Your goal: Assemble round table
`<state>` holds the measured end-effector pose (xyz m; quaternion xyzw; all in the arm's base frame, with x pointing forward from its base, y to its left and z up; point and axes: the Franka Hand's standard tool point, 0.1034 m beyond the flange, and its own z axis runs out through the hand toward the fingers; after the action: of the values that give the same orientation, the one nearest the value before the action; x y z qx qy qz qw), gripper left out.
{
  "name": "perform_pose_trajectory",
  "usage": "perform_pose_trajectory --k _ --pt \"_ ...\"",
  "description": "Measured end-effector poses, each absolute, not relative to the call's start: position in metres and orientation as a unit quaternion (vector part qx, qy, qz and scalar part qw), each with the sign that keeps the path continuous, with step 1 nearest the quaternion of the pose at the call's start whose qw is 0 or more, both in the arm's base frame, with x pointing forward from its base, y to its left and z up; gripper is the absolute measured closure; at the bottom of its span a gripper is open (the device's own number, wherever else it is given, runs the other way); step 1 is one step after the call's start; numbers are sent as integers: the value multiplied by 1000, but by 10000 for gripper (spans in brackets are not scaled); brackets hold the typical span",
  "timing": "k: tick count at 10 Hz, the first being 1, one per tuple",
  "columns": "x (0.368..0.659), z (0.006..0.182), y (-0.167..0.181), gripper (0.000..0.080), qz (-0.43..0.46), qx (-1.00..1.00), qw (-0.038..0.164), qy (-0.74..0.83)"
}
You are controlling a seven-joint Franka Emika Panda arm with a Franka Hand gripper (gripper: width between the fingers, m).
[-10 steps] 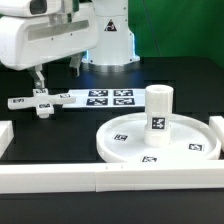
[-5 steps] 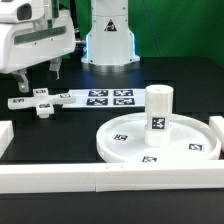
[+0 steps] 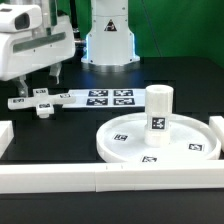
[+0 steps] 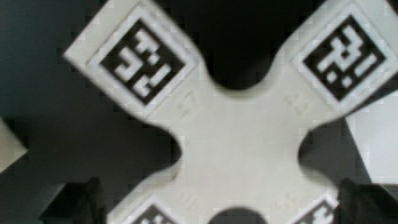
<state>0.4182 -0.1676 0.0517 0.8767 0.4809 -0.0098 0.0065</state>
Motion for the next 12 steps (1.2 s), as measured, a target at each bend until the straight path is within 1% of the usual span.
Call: perform_pose_trajectory --k 4,9,12 --pt "410 40 -165 151 -19 877 -2 480" --pt "406 32 -165 151 -25 877 -8 480" --pt "405 30 -166 151 -27 878 -9 478"
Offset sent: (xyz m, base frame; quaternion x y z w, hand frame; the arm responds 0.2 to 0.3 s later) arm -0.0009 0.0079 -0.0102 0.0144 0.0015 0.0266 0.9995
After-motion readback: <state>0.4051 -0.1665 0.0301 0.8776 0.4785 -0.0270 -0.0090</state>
